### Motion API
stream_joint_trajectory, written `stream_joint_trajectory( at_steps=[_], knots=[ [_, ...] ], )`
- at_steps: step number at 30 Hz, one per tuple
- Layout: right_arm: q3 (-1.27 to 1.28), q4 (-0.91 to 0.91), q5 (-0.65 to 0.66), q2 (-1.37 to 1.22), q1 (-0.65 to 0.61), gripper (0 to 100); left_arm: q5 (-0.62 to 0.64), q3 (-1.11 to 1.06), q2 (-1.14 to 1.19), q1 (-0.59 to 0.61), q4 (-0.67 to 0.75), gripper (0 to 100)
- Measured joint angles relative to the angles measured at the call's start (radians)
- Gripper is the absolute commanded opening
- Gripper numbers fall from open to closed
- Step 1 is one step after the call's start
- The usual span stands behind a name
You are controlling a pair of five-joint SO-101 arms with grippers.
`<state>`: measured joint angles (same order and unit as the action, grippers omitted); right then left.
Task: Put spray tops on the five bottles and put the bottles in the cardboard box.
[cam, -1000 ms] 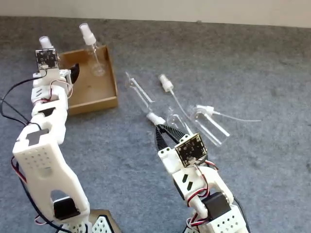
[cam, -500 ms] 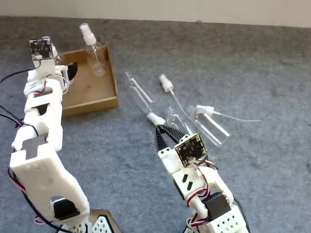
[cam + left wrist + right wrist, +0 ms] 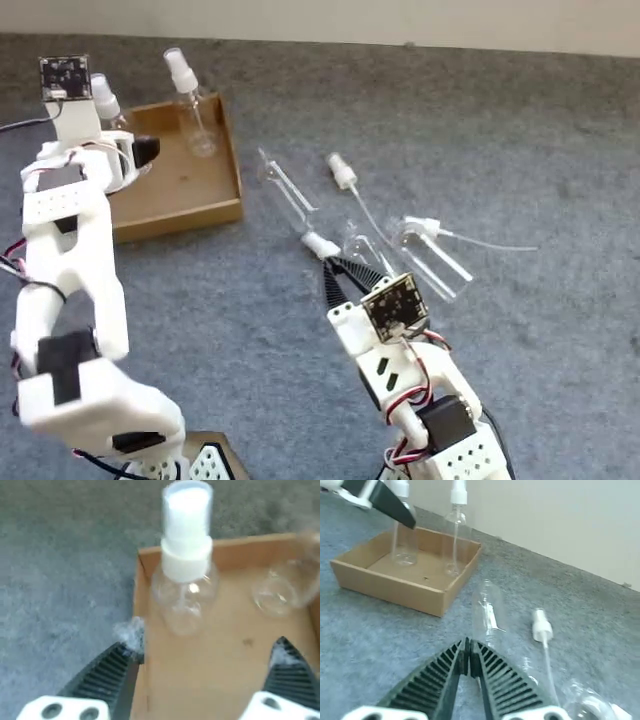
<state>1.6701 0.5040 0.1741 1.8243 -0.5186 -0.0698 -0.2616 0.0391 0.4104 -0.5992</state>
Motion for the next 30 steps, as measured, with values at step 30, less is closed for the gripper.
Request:
stream_joint_trajectory(
  at_steps=[30],
  knots=[
    [0.0, 0.241, 0.0, 0.0, 0.519, 0.5, 0.175, 0.112, -0.158, -0.62, -0.79, 34]
  ],
)
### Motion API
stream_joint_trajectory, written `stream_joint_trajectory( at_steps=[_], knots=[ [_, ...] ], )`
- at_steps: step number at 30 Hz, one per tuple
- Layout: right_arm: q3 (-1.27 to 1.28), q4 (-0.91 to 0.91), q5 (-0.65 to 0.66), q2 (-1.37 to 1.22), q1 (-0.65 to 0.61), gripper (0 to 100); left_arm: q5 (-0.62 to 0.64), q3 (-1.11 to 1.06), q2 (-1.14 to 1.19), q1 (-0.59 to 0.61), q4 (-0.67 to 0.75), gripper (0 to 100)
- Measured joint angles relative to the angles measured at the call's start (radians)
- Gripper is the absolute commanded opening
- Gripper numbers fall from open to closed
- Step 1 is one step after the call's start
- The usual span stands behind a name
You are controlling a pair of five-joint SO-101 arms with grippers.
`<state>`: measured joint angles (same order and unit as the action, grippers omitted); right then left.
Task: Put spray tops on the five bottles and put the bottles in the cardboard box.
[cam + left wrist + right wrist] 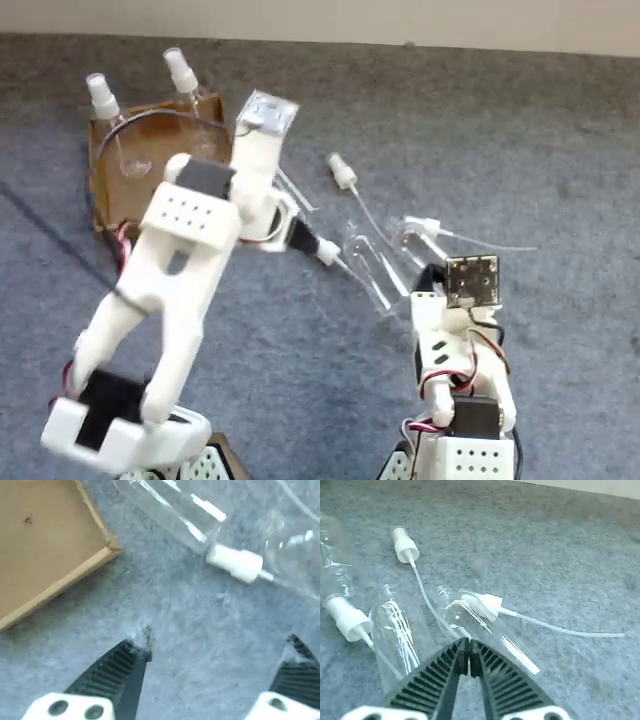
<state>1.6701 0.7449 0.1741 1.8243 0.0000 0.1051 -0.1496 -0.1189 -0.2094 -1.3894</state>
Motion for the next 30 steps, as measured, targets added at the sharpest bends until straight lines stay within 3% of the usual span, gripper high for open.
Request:
stream_joint_trajectory(
  at_steps=[7, 19, 30],
  knots=[
    [0.0, 0.0, 0.0, 0.0, 0.002, 0.5, 0.169, 0.315, 0.305, 0.002, -0.009, 34],
    [0.0, 0.032, 0.0, 0.0, 0.002, 0.5, 0.423, 0.985, 0.881, -0.005, -0.167, 34],
    [0.0, 0.034, 0.0, 0.0, 0.002, 0.5, 0.459, 1.452, 1.249, 0.028, -0.293, 34]
  ],
)
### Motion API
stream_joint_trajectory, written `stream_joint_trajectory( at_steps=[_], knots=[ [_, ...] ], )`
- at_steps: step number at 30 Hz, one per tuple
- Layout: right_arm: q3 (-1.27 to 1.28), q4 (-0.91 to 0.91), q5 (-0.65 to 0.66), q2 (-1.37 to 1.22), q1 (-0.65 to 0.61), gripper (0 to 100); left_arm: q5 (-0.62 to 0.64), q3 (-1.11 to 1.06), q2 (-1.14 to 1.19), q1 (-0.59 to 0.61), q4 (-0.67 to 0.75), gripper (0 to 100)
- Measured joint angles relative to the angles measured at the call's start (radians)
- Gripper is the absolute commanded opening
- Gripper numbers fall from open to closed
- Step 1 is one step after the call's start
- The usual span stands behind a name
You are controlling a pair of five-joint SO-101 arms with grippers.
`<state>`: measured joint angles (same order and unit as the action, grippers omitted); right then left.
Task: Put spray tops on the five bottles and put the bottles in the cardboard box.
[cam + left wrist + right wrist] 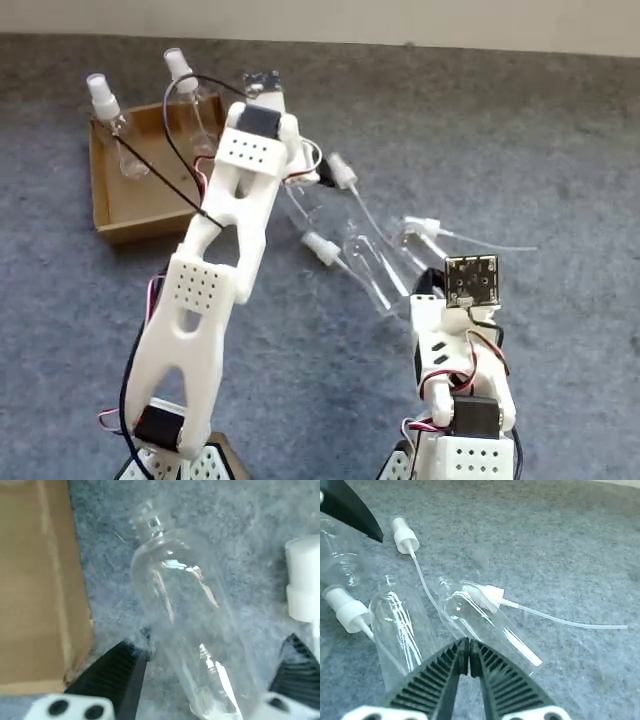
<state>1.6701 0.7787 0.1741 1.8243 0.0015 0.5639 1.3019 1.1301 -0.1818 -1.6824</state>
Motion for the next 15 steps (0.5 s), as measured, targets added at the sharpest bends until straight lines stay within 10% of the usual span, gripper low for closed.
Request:
stream_joint_trajectory(
  at_steps=[8, 15],
  knots=[
    [0.0, 0.0, 0.0, 0.0, 0.0, 0.5, 0.0, 0.097, 0.107, 0.002, -0.003, 32],
    [0.0, 0.0, 0.0, 0.0, 0.0, 0.5, 0.0, 0.1, 0.12, 0.003, -0.003, 6]
  ],
)
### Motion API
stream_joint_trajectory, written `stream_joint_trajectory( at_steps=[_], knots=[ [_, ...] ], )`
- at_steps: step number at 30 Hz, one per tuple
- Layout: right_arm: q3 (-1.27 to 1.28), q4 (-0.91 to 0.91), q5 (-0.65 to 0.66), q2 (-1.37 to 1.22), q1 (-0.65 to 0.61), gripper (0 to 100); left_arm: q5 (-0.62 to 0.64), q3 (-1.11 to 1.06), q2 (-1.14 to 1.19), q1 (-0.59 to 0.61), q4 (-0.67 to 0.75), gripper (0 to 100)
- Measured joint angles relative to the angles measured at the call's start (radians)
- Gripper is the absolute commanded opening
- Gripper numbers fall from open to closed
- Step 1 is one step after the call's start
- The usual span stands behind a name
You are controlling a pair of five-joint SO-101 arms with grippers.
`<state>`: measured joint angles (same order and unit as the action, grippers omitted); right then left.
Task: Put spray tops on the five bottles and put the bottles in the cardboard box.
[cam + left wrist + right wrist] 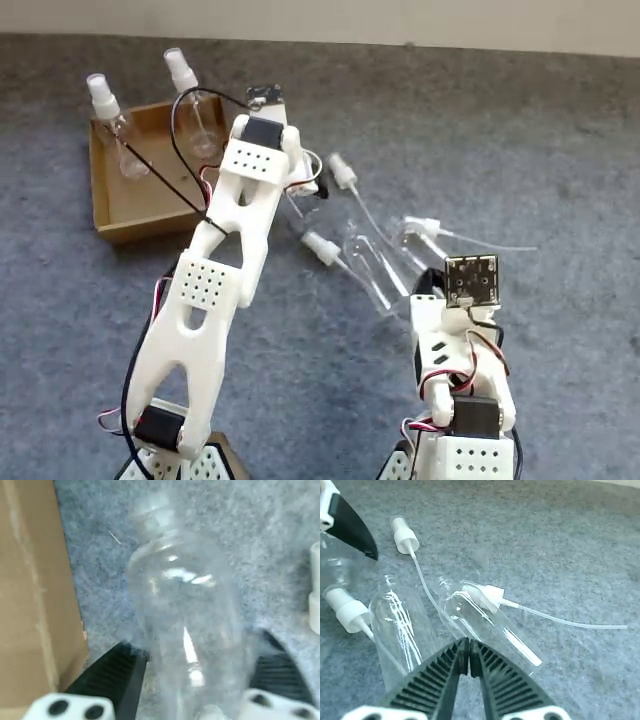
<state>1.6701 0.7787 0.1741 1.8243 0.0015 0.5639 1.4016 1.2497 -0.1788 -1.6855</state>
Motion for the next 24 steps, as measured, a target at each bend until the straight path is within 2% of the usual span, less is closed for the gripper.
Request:
stream_joint_trajectory(
  at_steps=[2, 9, 15, 17, 24],
  knots=[
    [0.0, 0.0, 0.0, 0.0, 0.0, 0.5, 0.0, 0.003, 0.0, 0.0, 0.0, 3],
    [0.0, 0.0, 0.0, 0.0, 0.0, 0.5, 0.0, 0.021, 0.002, 0.0, 0.0, 5],
    [0.0, 0.0, 0.0, 0.0, 0.0, 0.5, -0.008, 0.195, 0.002, 0.0, -0.049, 5],
    [0.0, 0.0, 0.0, 0.0, 0.0, 0.5, -0.068, 0.201, -0.014, 0.002, -0.057, 5],
    [0.0, 0.0, 0.0, 0.0, 0.0, 0.5, -0.416, 0.201, -0.167, -0.029, -0.069, 5]
  ],
)
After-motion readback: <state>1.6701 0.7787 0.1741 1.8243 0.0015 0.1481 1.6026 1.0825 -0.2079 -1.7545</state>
